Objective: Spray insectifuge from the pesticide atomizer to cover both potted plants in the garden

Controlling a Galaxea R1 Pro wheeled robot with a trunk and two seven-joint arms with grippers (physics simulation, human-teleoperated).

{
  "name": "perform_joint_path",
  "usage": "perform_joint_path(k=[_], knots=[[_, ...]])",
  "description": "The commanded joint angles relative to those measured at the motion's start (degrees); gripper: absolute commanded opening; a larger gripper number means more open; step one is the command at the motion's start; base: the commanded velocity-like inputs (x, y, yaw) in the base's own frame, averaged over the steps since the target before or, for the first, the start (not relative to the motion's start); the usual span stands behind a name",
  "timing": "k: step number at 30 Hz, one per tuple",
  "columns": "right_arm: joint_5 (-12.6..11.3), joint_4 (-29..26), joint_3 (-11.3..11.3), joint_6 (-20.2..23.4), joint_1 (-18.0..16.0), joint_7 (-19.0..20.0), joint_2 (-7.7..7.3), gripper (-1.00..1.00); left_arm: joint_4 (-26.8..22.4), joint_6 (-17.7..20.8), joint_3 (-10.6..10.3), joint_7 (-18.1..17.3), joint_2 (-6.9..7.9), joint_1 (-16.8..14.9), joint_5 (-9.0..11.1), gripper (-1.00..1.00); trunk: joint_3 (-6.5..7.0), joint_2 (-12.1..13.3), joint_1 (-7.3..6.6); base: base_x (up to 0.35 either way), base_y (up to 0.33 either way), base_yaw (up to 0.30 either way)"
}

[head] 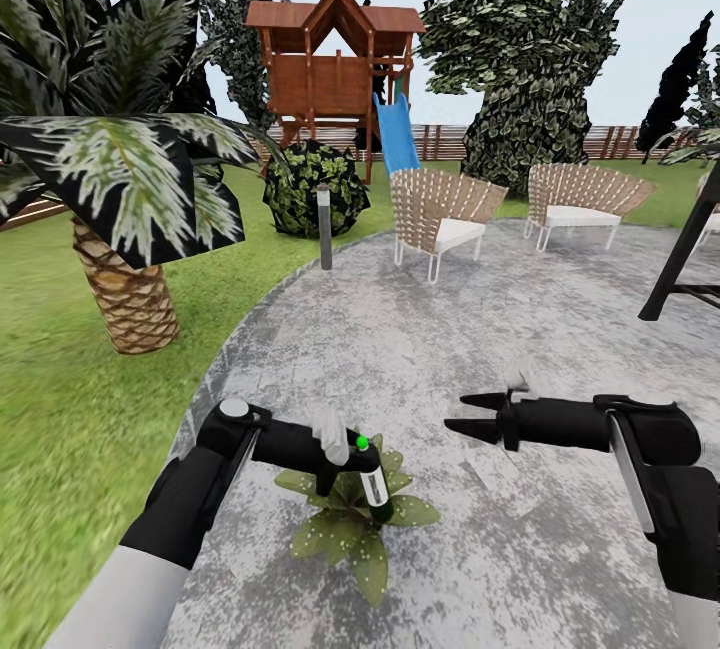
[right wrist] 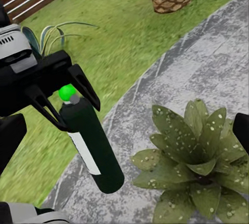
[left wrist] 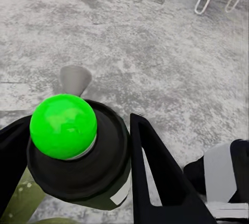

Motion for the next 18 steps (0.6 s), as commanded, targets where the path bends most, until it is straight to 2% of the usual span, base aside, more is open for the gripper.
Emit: perform_joint_path(k=[1,11,16,17,18], knots=[[0.30,-0.03,-0.05,0.50,-0.05,0.09,0.34,1.00,-0.06,0.27,0.06,-0.39,-0.04,-0.03,-0.58,-1.00,-0.06,-0.03,-0.01,0.000,0.000,0.000],[0.30,-0.03,-0.05,0.50,-0.05,-2.94,0.37,1.00,-0.06,-0.52,0.06,-0.39,-0.04,-0.03,-0.58,-1.00,-0.06,-0.03,-0.01,0.000,0.000,0.000],[0.65,-0.03,0.43,0.43,0.07,-1.32,0.97,1.00,-0.97,1.10,0.85,-1.28,1.59,1.04,1.01,-1.00,-0.06,-0.03,-0.01,0.000,0.000,0.000],[0.66,-0.03,0.49,0.44,0.07,2.45,0.97,1.00,-0.99,2.32,0.87,-1.32,2.60,1.08,1.60,-1.00,-0.06,-0.03,-0.01,0.000,0.000,0.000],[0.67,-0.03,0.54,0.43,0.08,2.57,0.96,1.00,-1.01,2.38,0.88,-1.38,2.62,1.11,1.65,-1.00,-0.06,-0.03,-0.01,0.000,0.000,0.000]])
